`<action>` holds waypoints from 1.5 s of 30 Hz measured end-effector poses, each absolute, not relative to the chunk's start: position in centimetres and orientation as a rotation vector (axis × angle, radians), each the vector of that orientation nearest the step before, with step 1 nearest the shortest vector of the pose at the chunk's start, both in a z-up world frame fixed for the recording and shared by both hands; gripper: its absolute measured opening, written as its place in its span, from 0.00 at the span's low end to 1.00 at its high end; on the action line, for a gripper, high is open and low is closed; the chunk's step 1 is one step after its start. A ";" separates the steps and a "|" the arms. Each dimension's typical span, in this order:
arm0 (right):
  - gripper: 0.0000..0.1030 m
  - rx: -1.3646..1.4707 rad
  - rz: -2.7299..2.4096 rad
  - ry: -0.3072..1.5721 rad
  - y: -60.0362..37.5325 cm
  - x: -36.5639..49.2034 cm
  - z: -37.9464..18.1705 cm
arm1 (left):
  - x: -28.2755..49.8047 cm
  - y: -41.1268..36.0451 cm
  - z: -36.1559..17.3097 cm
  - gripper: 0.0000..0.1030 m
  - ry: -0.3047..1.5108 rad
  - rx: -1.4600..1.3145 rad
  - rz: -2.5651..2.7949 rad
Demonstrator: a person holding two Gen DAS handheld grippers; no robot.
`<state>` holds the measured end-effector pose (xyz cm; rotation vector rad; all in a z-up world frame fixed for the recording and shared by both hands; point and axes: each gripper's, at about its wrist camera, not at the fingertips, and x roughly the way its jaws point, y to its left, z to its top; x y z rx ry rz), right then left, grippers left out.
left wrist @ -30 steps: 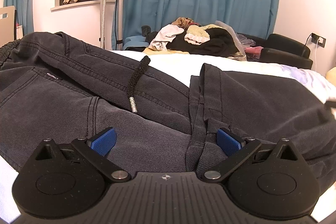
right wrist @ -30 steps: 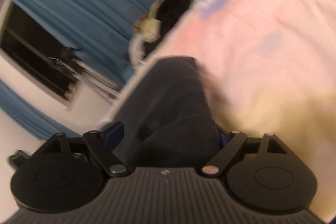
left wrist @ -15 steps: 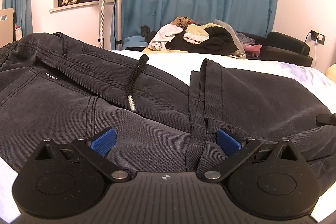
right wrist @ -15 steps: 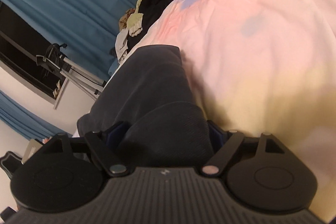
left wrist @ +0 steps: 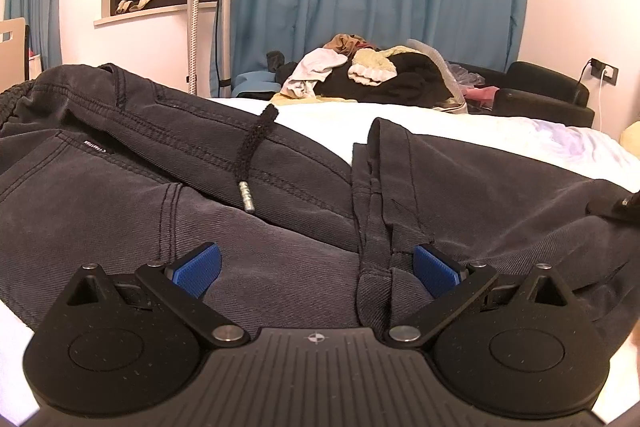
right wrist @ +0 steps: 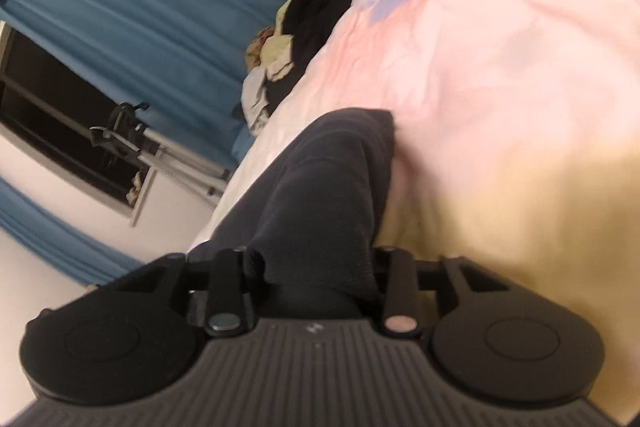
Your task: Fold clothes
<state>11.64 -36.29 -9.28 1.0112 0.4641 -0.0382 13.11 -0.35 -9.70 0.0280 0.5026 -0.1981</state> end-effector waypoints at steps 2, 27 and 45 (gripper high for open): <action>0.27 0.935 -0.052 0.439 -35.4 11.2 -7.1 | 13.0 -0.6 -9.6 1.00 0.507 0.033 -0.191; 0.23 0.761 -0.224 0.085 -48.9 -1.1 3.2 | 5.2 -19.6 -7.6 1.00 0.568 -0.011 -0.524; 0.25 0.593 -0.218 0.112 -46.2 -0.2 3.5 | 8.4 -19.2 -11.0 1.00 0.641 0.245 -0.500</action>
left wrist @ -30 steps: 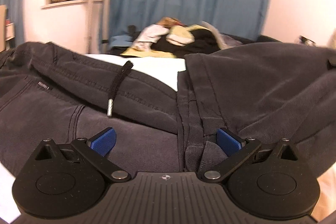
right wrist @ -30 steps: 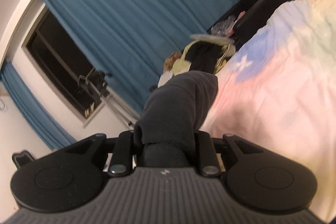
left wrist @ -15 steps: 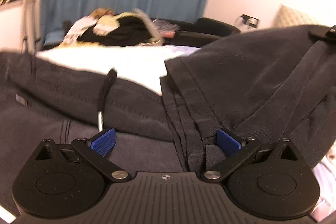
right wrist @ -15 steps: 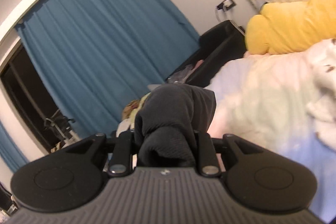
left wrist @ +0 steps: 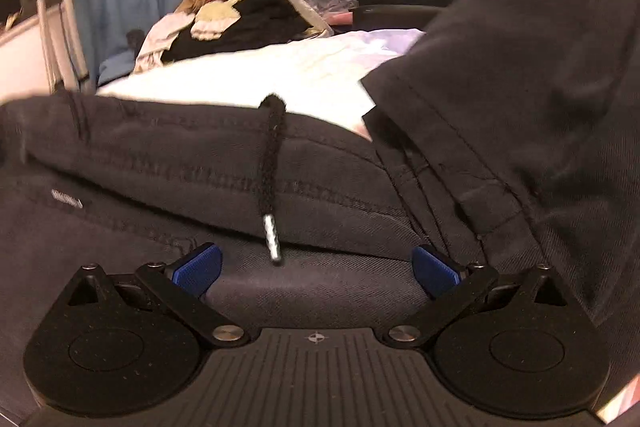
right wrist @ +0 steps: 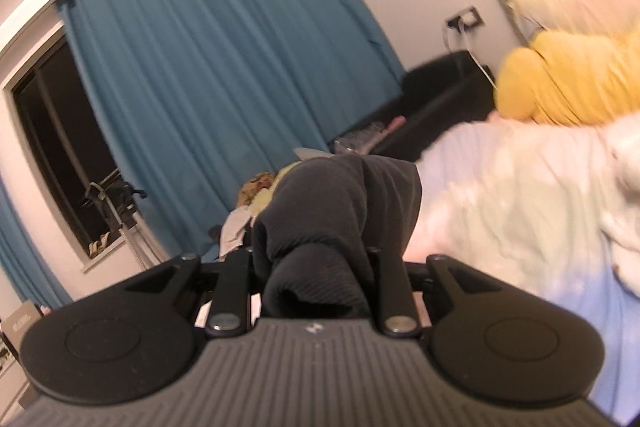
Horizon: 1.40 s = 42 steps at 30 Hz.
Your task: Fold clothes
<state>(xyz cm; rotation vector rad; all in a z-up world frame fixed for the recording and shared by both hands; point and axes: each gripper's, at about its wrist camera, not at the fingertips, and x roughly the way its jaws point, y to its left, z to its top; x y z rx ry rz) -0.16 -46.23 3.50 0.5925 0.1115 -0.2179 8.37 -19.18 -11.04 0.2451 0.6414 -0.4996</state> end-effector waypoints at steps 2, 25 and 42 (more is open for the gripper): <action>0.25 0.561 -0.202 0.104 -44.8 0.7 4.5 | 8.3 -17.8 -10.0 1.00 0.667 0.231 -0.509; 0.24 0.122 0.203 0.163 -8.6 16.3 2.8 | 7.9 14.7 2.4 1.00 0.440 -0.247 -0.159; 0.44 0.032 0.364 0.353 -2.8 19.3 -3.1 | 9.5 20.9 0.8 1.00 0.470 -0.320 -0.051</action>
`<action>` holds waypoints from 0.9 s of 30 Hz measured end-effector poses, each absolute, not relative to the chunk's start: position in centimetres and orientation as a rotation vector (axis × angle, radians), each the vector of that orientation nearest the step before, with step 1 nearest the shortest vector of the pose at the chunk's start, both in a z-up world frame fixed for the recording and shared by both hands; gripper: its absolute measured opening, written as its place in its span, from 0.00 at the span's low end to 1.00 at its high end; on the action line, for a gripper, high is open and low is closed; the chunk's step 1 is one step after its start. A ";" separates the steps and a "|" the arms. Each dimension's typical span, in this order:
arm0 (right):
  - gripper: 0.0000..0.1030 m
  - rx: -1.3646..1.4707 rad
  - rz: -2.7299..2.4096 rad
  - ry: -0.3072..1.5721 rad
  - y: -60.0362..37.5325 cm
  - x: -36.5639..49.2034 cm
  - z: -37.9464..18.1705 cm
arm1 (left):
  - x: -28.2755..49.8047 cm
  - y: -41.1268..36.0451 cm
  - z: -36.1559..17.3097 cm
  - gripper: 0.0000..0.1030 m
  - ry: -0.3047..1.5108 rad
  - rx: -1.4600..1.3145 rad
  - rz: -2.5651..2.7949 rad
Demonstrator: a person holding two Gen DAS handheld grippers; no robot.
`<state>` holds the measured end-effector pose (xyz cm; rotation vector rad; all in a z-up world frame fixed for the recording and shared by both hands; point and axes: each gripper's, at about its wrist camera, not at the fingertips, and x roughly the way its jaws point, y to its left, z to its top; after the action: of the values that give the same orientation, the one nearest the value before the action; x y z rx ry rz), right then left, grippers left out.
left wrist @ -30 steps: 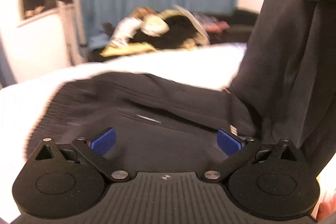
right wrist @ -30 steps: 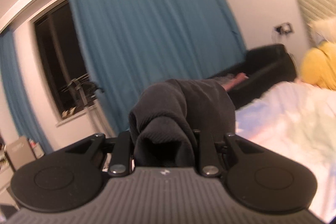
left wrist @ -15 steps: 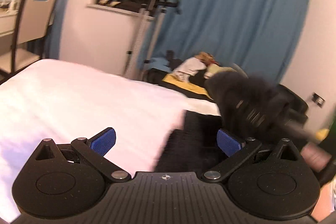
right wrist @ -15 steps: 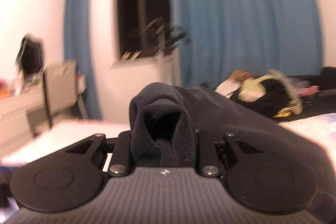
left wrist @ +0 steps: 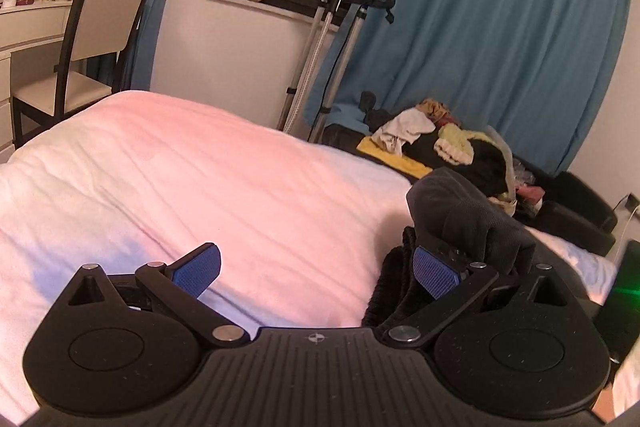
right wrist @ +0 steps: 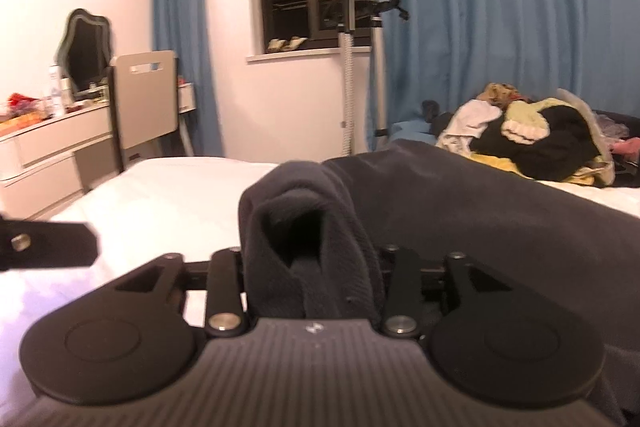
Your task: Fold clothes
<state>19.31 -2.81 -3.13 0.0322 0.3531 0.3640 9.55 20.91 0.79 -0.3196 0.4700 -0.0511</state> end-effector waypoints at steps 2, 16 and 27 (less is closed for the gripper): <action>0.45 0.045 0.390 0.367 -3.8 18.4 -2.2 | 9.6 20.8 0.8 1.00 0.464 -0.333 -0.063; 0.52 -0.002 0.507 0.385 -14.1 10.5 4.2 | 9.4 14.8 -0.2 1.00 0.465 -0.313 -0.189; 0.54 0.115 0.432 0.427 -21.4 8.6 0.6 | 9.4 12.6 -2.0 1.00 0.467 -0.344 -0.215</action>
<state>8.59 -21.42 0.58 0.1148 0.4272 0.4316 9.41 12.65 -1.97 -0.3439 0.4670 -0.2147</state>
